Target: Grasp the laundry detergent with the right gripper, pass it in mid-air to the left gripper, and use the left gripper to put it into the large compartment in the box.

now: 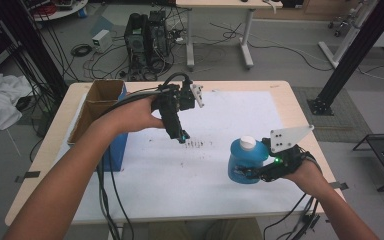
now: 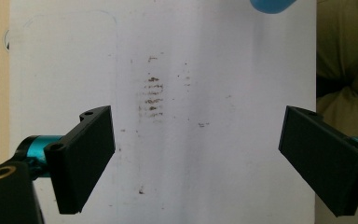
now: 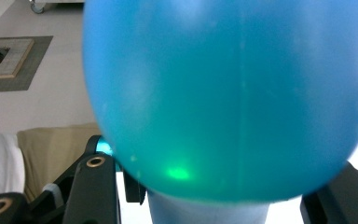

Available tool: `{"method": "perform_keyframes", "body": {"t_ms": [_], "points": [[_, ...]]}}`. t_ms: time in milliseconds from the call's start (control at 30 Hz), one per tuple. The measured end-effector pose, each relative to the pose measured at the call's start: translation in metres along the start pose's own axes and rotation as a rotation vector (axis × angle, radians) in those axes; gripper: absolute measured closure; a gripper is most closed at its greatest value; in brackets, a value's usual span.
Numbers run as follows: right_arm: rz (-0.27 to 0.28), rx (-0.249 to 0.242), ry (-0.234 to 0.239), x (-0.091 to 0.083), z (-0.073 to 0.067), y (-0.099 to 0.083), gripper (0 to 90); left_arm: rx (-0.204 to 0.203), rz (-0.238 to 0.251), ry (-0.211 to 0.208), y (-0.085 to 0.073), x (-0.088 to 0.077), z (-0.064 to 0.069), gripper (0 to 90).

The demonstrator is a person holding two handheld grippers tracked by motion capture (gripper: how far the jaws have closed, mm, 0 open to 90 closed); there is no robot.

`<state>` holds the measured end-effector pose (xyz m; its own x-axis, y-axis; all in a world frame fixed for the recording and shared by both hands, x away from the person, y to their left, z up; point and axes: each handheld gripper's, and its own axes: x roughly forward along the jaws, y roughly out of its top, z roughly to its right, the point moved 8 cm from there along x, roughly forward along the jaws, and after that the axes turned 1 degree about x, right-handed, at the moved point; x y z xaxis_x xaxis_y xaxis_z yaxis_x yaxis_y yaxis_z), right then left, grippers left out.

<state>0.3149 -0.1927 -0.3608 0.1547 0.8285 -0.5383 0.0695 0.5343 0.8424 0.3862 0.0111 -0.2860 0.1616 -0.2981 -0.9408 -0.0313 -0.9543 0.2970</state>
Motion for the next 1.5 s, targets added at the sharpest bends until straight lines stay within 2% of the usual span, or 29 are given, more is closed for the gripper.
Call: {"method": "perform_keyframes", "body": {"t_ms": [200, 367, 533, 667, 767, 833, 867, 933, 1100, 1133, 1200, 1333, 1367, 1400, 1433, 1467, 1500], "points": [[0.023, -0.028, 0.000, 0.001, -0.020, 0.024, 43.8, 0.015, 0.002, -0.003, 0.002, -0.003, 0.008, 10.6], [0.034, -0.056, 0.020, 0.012, -0.022, 0.041, 43.8, 0.024, 0.000, -0.016, 0.002, -0.008, 0.013, 10.6], [0.025, -0.063, 0.051, 0.029, -0.012, 0.047, 43.8, 0.019, -0.002, -0.037, 0.001, -0.013, 0.016, 10.6], [0.003, -0.057, 0.071, 0.042, -0.001, 0.044, 43.9, 0.016, 0.005, -0.059, 0.002, -0.019, 0.019, 10.6], [0.011, -0.057, 0.073, 0.049, 0.009, 0.043, 43.9, 0.016, -0.004, -0.068, 0.003, -0.020, 0.021, 10.6], [0.016, -0.042, 0.096, 0.053, 0.012, 0.043, 43.9, 0.015, -0.006, -0.077, 0.004, -0.019, 0.023, 10.6], [0.032, -0.066, 0.097, 0.056, 0.016, 0.044, 43.9, 0.019, -0.013, -0.078, 0.005, -0.019, 0.023, 10.6], [0.020, -0.059, 0.106, 0.059, 0.019, 0.042, 43.8, 0.024, -0.012, -0.084, 0.007, -0.017, 0.024, 10.6], [0.033, -0.041, 0.128, 0.067, 0.025, 0.041, 43.9, 0.020, -0.022, -0.100, 0.012, -0.012, 0.024, 10.6], [0.025, -0.056, 0.126, 0.068, 0.027, 0.040, 43.9, 0.017, -0.024, -0.098, 0.013, -0.012, 0.024, 10.6], [0.028, -0.056, 0.134, 0.071, 0.029, 0.041, 43.9, 0.007, -0.020, -0.107, 0.015, -0.012, 0.023, 10.6], [0.025, -0.009, 0.163, 0.075, 0.030, 0.040, 43.9, 0.000, -0.014, -0.111, 0.018, -0.012, 0.020, 10.5], [0.041, -0.031, 0.162, 0.077, 0.034, 0.041, 43.9, -0.002, -0.013, -0.118, 0.019, -0.012, 0.019, 10.5], [0.036, -0.013, 0.174, 0.078, 0.033, 0.041, 43.9, 0.005, -0.015, -0.108, 0.019, -0.012, 0.017, 10.5], [0.059, -0.045, 0.172, 0.080, 0.037, 0.043, 43.9, 0.006, -0.016, -0.111, 0.020, -0.011, 0.017, 10.5], [0.048, -0.020, 0.182, 0.081, 0.037, 0.043, 43.9, 0.006, -0.018, -0.109, 0.021, -0.011, 0.016, 10.5], [0.043, -0.028, 0.190, 0.081, 0.038, 0.044, 43.9, 0.004, -0.016, -0.111, 0.022, -0.011, 0.016, 10.6]]}}
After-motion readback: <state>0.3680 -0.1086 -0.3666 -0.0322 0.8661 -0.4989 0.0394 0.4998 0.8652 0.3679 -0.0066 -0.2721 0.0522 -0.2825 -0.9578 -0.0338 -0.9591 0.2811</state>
